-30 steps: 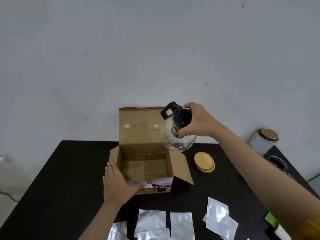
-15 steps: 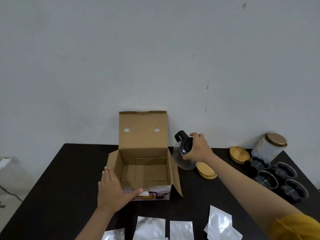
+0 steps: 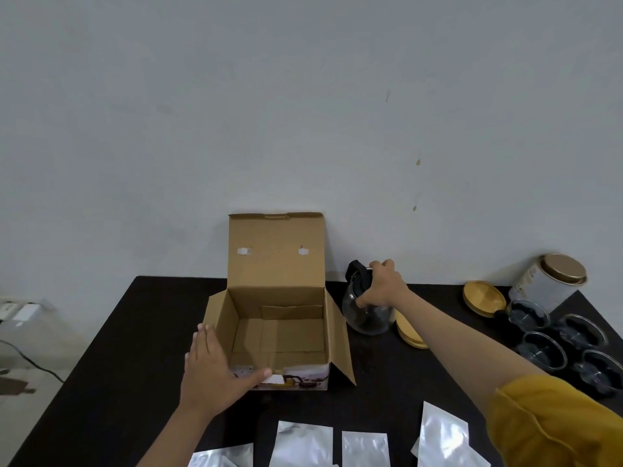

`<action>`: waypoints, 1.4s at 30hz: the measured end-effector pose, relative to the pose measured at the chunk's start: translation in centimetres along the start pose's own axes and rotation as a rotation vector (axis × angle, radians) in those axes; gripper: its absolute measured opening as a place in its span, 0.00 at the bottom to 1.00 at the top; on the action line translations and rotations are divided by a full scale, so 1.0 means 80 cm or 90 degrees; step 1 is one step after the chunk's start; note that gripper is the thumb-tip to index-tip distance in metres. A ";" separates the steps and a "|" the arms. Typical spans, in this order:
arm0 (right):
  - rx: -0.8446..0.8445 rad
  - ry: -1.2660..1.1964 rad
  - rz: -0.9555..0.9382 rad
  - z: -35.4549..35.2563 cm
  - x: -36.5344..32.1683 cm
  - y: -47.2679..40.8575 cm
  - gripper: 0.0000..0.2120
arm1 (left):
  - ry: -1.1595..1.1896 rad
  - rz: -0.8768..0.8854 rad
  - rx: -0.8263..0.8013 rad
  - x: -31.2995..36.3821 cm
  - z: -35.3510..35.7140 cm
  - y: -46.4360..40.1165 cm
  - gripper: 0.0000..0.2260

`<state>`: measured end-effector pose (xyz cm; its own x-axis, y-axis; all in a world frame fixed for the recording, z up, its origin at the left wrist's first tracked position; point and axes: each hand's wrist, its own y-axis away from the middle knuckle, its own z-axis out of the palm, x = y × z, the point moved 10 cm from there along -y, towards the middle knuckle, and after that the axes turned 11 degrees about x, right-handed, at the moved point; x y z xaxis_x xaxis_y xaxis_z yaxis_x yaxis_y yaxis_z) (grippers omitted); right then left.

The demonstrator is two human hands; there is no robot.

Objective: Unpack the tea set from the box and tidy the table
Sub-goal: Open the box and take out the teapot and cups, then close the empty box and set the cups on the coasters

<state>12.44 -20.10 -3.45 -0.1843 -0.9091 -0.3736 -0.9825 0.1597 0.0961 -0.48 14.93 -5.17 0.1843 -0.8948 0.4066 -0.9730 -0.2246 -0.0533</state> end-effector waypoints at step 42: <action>0.269 -0.698 0.097 0.064 -0.128 0.258 0.09 | 0.394 -0.100 0.021 -0.070 -0.020 0.035 0.51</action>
<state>-6.08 -5.48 -2.35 -0.0237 -0.0873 -0.9959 -0.8419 0.5389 -0.0272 -4.47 19.94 -6.19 0.2004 -0.4640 0.8629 -0.9342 -0.3558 0.0257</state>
